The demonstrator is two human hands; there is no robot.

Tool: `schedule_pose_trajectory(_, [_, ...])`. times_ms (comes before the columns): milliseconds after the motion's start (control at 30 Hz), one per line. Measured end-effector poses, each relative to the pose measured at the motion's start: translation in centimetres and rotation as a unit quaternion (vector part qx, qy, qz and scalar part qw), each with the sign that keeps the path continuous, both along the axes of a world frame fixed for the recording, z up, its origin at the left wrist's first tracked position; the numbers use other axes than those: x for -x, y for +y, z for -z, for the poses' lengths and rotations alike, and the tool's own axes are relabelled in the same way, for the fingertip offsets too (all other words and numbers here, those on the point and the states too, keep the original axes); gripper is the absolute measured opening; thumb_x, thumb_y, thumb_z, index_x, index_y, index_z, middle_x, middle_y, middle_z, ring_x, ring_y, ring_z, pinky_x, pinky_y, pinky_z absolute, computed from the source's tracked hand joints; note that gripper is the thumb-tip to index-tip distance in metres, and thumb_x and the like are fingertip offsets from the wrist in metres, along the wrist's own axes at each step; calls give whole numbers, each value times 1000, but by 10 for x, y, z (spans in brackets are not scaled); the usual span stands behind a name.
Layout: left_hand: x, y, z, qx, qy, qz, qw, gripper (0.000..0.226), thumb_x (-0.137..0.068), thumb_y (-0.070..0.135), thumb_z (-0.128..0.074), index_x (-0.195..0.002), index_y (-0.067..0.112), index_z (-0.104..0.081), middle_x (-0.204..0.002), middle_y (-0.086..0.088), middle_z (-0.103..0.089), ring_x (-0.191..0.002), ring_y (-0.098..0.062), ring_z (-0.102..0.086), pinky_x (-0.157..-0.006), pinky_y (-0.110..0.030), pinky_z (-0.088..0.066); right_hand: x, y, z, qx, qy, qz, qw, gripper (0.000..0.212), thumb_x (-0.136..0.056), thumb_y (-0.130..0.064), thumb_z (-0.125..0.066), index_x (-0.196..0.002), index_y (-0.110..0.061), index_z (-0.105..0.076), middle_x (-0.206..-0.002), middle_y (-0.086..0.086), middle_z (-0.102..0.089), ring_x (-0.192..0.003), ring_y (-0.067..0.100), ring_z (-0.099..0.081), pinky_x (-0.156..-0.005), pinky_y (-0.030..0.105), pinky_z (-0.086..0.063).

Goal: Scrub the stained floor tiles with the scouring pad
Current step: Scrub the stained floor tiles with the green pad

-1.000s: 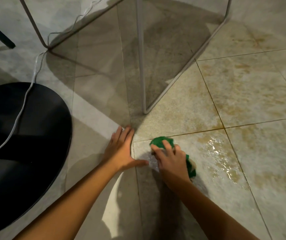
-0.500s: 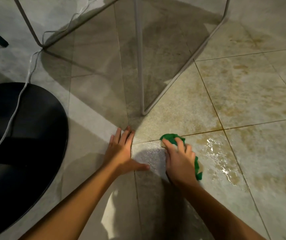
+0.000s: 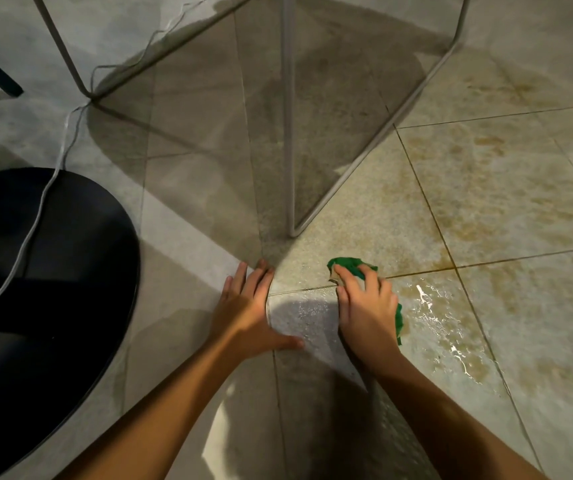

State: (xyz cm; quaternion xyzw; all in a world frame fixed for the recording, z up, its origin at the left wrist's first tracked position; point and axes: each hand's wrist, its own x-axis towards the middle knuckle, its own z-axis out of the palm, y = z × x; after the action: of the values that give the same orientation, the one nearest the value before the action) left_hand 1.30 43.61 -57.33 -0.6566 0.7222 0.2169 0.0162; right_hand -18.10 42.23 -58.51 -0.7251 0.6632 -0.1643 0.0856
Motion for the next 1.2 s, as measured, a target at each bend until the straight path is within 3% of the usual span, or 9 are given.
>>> schedule_pose_trajectory(133, [1,2,2,14,6,-4,1000,138,-39,90,-46,-147,8,-25,-153,-11,-26,-143,-35,-15,-115,-51,-18,-15,9,-3,-36,-27,-56,997,39,-85,-13,-63,-122,-22,-57,-122,13,-56,-102,30,-52,-81,43,-43])
schedule_pose_trajectory(233, [1,3,9,35,12,-9,999,134,-40,90,-41,-142,4,-37,-146,-15,-39,-138,-39,-28,-109,-57,-29,-29,-5,-2,-27,-16,-109,994,43,-77,-11,-71,-118,-22,-61,-117,14,-60,-94,31,-57,-75,42,-46])
schedule_pose_trajectory(300, [0,3,9,35,16,-12,999,133,-39,89,-43,-143,6,-35,-147,-13,-38,-140,-37,-25,-112,-55,-26,-32,-20,-1,-14,0,-133,991,42,-78,-12,-70,-118,-22,-62,-116,15,-59,-90,30,-55,-72,38,-44])
schedule_pose_trajectory(467, [-1,3,8,42,21,-11,999,133,-40,89,-42,-145,7,-31,-151,-11,-32,-142,-35,-19,-114,-54,-21,-15,-47,1,-39,-29,-71,996,38,-98,-30,-35,-136,-31,-40,-140,5,-35,-113,20,-31,-87,32,-22])
schedule_pose_trajectory(667, [-2,3,7,16,23,-14,1000,138,-39,88,-53,-150,14,-16,-157,-2,-16,-146,-26,-2,-119,-45,-8,-3,-9,3,-27,-31,51,998,34,-97,-24,-43,-130,-22,-50,-131,15,-47,-111,32,-42,-90,42,-33])
schedule_pose_trajectory(800, [-1,3,10,30,31,-19,999,139,-35,89,-44,-148,12,-21,-156,-4,-21,-145,-28,-6,-118,-46,-11,-20,19,-2,-68,-63,-52,994,35,-97,-22,-43,-131,-25,-49,-139,10,-43,-125,38,-36,-100,51,-26])
schedule_pose_trajectory(867, [0,3,8,31,31,-20,999,140,-34,90,-38,-149,13,-20,-156,-4,-19,-146,-27,-5,-118,-45,-10,-24,9,-6,-66,-44,-93,992,36,-95,-21,-45,-131,-25,-48,-138,9,-45,-122,37,-39,-97,50,-31])
schedule_pose_trajectory(1000, [-1,1,2,17,7,-11,1000,139,-33,91,-34,-150,17,-16,-157,-1,-15,-145,-25,-3,-119,-40,-7,-16,-11,4,-28,-8,-81,996,32,-86,-15,-58,-118,-18,-60,-115,12,-59,-90,28,-51,-71,35,-42])
schedule_pose_trajectory(1200, [-1,-3,-8,5,-30,13,999,132,-38,91,-26,-148,19,-20,-155,-2,-18,-143,-27,-10,-118,-39,-14,18,9,8,-30,-27,15,999,37,-93,-28,-36,-123,-20,-56,-122,11,-55,-102,29,-46,-79,38,-36])
